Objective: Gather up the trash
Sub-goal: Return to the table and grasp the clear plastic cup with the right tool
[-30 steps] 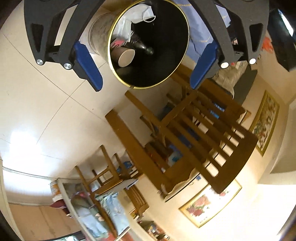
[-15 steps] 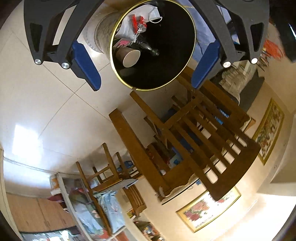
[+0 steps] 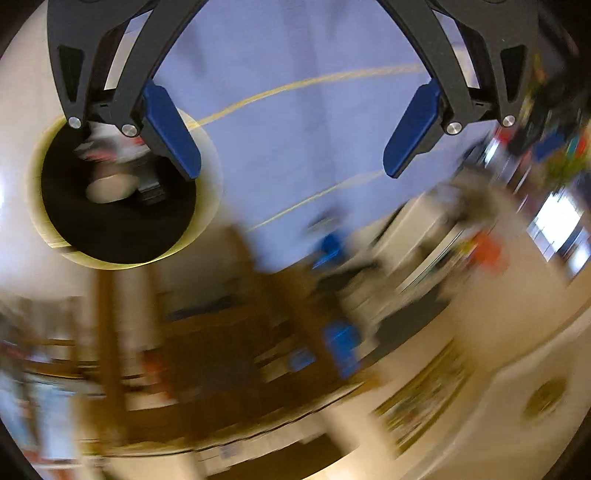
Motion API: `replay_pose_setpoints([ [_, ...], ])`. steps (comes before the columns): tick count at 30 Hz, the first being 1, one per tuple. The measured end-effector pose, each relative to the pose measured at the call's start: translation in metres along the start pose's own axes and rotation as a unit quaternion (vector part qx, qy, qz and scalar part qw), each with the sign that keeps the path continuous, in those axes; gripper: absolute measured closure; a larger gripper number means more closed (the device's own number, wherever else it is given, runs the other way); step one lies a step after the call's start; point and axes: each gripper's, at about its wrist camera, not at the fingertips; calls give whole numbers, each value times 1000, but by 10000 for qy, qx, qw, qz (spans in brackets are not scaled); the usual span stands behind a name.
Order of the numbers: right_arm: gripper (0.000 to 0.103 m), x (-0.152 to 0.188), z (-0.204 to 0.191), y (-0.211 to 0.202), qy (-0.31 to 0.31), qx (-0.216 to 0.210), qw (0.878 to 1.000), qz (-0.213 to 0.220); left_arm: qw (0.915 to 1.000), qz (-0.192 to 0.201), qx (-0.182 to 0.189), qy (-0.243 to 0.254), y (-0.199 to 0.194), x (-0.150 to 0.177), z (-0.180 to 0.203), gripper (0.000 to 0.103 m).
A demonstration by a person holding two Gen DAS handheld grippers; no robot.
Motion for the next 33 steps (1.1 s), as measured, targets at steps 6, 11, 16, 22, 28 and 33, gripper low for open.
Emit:
replay_pose_setpoints([
  [6,6,35,-117,53,-1157,-965,9818,-1155,9942,-314,-711,-743,13,27,-114,7],
  [11,6,59,-148,79,-1347,-1239,9680,-1716,9821,-442,-1283,-1307,11,61,-191,6],
  [16,14,70,-166,101,-1789,-1118,9582,-1934,9738,-691,-1199,-1807,14,89,-236,6],
  [22,33,80,-183,119,-1949,-940,9537,-2090,9720,-805,-1179,-1867,21,104,-246,6],
  [28,49,83,-180,140,-1877,-718,9545,-2202,9734,-830,-1049,-1861,26,108,-239,6],
  [33,65,76,-168,130,-1646,-968,9589,-2099,9797,-804,-717,-1688,26,105,-218,6],
])
Point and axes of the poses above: each gripper's, at about its wrist camera, not at the fingertips, and y roughly the way its jaws point, z to its right, x to its underside, and after that the axes turned 10 degrees about -x, right-handed
